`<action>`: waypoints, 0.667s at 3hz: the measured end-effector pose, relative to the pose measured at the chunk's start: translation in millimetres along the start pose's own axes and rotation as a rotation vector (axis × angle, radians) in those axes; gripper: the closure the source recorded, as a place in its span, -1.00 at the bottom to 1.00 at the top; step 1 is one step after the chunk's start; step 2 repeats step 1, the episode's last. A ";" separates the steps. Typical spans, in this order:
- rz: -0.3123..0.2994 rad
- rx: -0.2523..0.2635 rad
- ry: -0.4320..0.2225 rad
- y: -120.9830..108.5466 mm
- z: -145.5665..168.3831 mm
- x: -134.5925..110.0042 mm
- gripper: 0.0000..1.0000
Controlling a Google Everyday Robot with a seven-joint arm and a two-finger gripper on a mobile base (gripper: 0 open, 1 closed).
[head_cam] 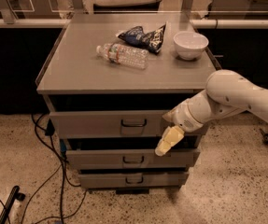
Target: Close top drawer
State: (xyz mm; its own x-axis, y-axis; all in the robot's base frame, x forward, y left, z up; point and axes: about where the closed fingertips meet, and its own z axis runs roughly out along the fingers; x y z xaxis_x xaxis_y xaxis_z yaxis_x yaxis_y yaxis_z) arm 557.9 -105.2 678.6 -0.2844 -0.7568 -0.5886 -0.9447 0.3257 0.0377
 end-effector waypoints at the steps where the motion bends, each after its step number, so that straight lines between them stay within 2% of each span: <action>1: 0.000 0.000 0.000 0.0 0.0 0.0 -1.00; 2: 0.000 0.000 0.000 0.0 0.0 0.0 -1.00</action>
Offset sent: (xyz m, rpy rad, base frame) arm 0.0000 0.0000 0.0000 0.0000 0.0000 0.0000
